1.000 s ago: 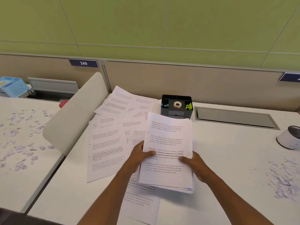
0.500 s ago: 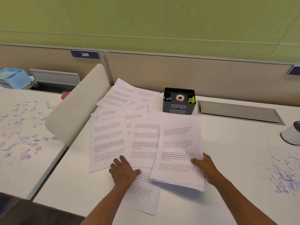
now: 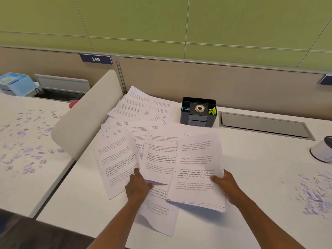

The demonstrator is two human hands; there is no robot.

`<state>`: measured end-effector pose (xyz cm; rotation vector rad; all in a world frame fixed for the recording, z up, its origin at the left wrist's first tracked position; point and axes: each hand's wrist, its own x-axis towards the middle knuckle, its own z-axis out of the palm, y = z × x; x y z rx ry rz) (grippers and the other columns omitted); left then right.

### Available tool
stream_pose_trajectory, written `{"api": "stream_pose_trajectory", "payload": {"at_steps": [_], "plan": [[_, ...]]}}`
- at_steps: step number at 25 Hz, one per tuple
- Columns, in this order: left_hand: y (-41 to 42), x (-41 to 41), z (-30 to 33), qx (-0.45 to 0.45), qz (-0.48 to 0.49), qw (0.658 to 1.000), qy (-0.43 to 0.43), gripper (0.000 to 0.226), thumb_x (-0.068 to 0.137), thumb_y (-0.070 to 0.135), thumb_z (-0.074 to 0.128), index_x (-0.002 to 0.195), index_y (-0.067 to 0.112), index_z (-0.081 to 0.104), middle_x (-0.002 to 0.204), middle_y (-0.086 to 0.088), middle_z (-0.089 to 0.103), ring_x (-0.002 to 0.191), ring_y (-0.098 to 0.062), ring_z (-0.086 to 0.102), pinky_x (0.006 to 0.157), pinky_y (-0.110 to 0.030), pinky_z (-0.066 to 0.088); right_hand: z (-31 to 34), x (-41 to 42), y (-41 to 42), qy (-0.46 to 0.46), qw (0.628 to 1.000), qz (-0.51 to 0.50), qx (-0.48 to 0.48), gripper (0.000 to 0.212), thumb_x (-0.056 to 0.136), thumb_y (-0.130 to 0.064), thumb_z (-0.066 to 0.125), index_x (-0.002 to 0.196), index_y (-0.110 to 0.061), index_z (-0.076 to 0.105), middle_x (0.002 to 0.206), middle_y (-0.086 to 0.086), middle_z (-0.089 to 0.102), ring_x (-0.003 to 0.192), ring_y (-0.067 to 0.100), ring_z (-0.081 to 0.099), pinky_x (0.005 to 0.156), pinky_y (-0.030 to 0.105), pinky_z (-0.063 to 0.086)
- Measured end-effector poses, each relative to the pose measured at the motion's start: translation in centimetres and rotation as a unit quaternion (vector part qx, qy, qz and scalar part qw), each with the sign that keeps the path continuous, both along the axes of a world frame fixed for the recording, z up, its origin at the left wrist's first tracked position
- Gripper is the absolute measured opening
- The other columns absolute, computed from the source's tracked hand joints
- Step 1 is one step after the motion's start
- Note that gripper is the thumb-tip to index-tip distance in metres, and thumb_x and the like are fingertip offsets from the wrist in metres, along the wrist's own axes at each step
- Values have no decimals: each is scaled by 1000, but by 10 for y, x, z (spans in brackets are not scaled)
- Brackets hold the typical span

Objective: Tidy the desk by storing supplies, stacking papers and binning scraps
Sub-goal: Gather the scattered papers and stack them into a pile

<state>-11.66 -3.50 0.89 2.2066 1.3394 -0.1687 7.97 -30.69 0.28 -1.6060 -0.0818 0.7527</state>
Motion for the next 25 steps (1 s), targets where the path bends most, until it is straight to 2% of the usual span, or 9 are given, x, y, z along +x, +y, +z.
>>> {"api": "stream_pose_trajectory", "payload": {"at_steps": [6,10,13,17,20,23,25], "plan": [[15,-2,4,-18,22,998,-50,70,84,33,77,138,13,37,130,-11,62,116,-33,63,97,-46,52,-2,2,-2,-14,1000,1,-19,26,88,3,63,107,-14,67,96,1,78,84,24,76,65,31,60],[22,2,15,-27,39,996,-78,68,83,37,77,136,14,42,127,-10,65,113,-33,65,94,-47,53,-2,3,1,-19,1000,6,-16,27,89,2,63,110,-14,67,100,4,78,89,27,75,76,40,60],[32,9,23,-41,47,993,-101,70,86,37,74,143,15,39,131,-13,63,119,-35,61,100,-47,49,-2,3,3,-18,1000,7,-17,27,89,2,63,111,-13,66,102,6,77,92,30,74,82,45,59],[37,14,25,-79,110,980,-148,61,90,31,71,143,16,43,138,-13,58,126,-34,56,106,-45,44,-1,2,7,-17,1000,1,-16,26,89,2,63,108,-16,67,98,2,78,88,25,75,74,36,60],[40,13,18,-121,148,963,-191,53,91,26,71,138,16,49,142,-11,56,128,-32,54,108,-44,44,-2,2,7,-14,1000,-1,-20,26,89,2,63,107,-16,67,98,2,78,87,25,75,74,36,59],[43,11,13,-169,187,939,-232,43,95,24,64,135,15,52,141,-9,55,126,-29,53,98,-37,42,-2,3,5,-14,1000,5,-16,26,89,2,63,108,-16,67,98,1,78,87,23,75,70,32,60],[45,12,12,-198,196,929,-244,37,102,33,52,132,12,54,127,-7,61,115,-27,58,90,-34,42,-2,3,5,-12,1000,4,-13,25,89,2,63,107,-16,67,97,1,78,86,22,75,67,29,60]]}}
